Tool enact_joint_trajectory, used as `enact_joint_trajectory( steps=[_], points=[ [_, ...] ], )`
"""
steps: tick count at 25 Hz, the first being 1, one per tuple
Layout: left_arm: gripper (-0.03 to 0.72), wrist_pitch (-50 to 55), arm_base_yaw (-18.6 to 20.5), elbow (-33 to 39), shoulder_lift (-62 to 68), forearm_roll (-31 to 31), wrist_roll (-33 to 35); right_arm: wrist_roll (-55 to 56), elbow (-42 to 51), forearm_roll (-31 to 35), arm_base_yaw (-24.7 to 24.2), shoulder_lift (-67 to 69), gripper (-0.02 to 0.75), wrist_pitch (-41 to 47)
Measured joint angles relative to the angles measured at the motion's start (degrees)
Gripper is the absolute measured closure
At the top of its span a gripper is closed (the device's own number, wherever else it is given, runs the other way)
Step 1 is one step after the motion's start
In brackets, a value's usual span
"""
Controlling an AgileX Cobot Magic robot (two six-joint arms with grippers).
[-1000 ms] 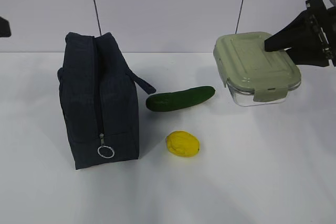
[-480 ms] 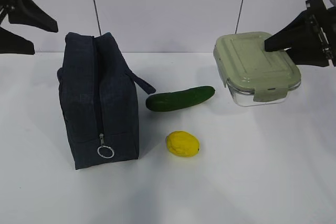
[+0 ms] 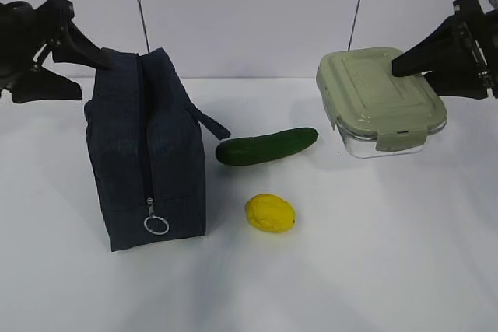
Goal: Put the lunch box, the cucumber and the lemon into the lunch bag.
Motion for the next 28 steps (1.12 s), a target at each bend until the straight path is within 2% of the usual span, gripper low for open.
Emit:
enact_joint_trajectory(
  steps=[6,13,18,28],
  points=[
    [0.245,-0.37,0.00,-0.14,2.60,-3.08,2.93,0.00,0.00,-0.27,0.00,0.00,0.342,0.04],
    [0.328,-1.16,0.00,-0.14,4.42,-4.25,4.14,0.00,0.00,-1.10,0.00,0.00,0.342,0.04],
    [0.383,-1.30,-0.07,-0.14,4.54,-8.99,8.93,0.00,0.00,-1.49,0.00,0.00,0.342,0.14],
    [0.603,-1.44,-0.07,-0.14,4.64,-10.44,11.03,0.00,0.00,-1.84,0.00,0.00,0.342,0.14]
  ],
)
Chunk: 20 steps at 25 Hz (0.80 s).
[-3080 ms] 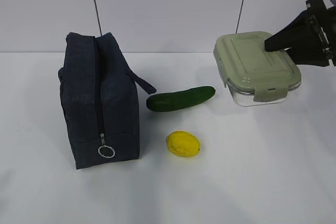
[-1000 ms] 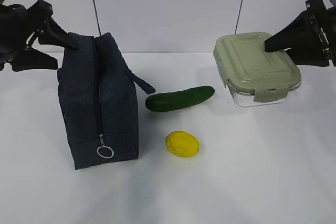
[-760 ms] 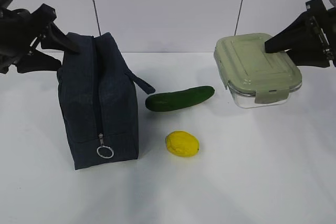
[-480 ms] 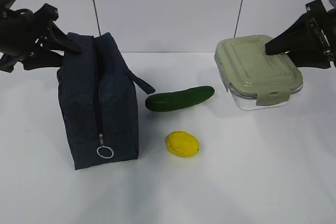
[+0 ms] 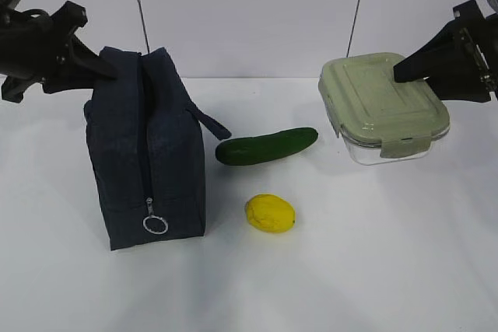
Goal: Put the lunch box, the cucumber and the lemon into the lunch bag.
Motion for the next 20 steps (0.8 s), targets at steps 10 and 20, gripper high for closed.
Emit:
enact_joint_trajectory(
  steps=[10,20],
  points=[
    [0.674,0.00,0.00,0.00,0.25,0.31,0.17,1.92,0.10,-0.55,0.00,-0.10,0.342,0.00],
    [0.676,-0.75,-3.66,0.00,0.25,0.66,0.17,14.53,-5.24,-8.94,1.98,-4.64,0.342,0.52]
  ],
)
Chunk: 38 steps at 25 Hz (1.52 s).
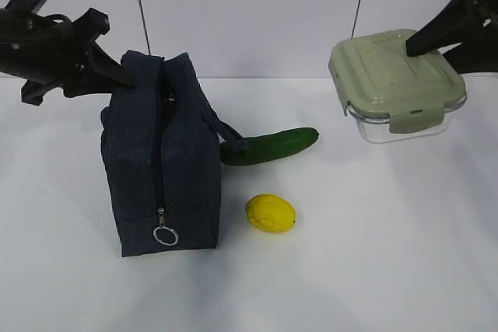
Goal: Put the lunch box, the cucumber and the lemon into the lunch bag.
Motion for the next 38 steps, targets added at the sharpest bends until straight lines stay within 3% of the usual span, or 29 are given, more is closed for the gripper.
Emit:
enact_joint_trajectory(
  steps=[4,12,19,30,38],
  points=[
    [0.676,-0.80,-1.27,0.00,-0.26,0.59,0.00,4.92,-3.71,-2.27,4.12,-0.10,0.342,0.06],
    [0.676,-1.12,-1.51,0.00,-1.12,2.06,-1.42,14.98,-8.17,-6.37,17.28,-0.10,0.342,-6.96],
    [0.676,-1.25,-1.51,0.00,-2.20,7.37,-5.18,19.01,-8.94,-6.78,24.97,2.33,0.342,-12.86],
    [0.676,-1.95,-1.51,0.00,-3.78,9.71,-7.63,26.29,-17.69,-11.76,33.07,8.74,0.343,-16.04],
    [0.676,-1.95,-1.51,0.00,-4.86,10.63,-8.19,29.28,-22.01,-17.06,34.95,13.99,0.342,-16.04]
  ],
)
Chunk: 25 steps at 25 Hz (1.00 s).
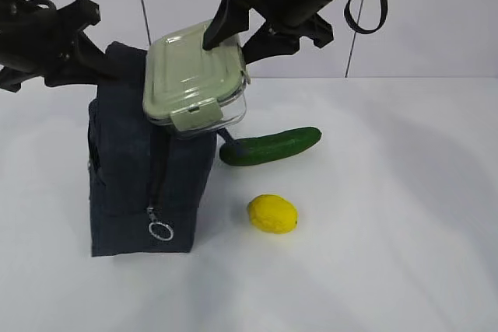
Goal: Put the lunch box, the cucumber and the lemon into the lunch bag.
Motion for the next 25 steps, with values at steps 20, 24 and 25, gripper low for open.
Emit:
enact_joint_trajectory(
  steps=[20,24,25],
  points=[
    [0.676,-3.29,-6.52,0.00,-2.47,-3.17,0.00,-1.42,-0.12,-3.91,2.04,3.19,0.343,-0.93],
    [0.676,-3.29,-6.52,0.00,-2.47,-4.52,0.00,-1.55,-0.12,-3.91,3.96,4.04,0.343,-3.68],
    [0.676,-3.29,-6.52,0.00,-2.47,-4.82,0.00,-1.55,-0.12,-3.91,4.45,4.28,0.343,-4.65]
  ],
)
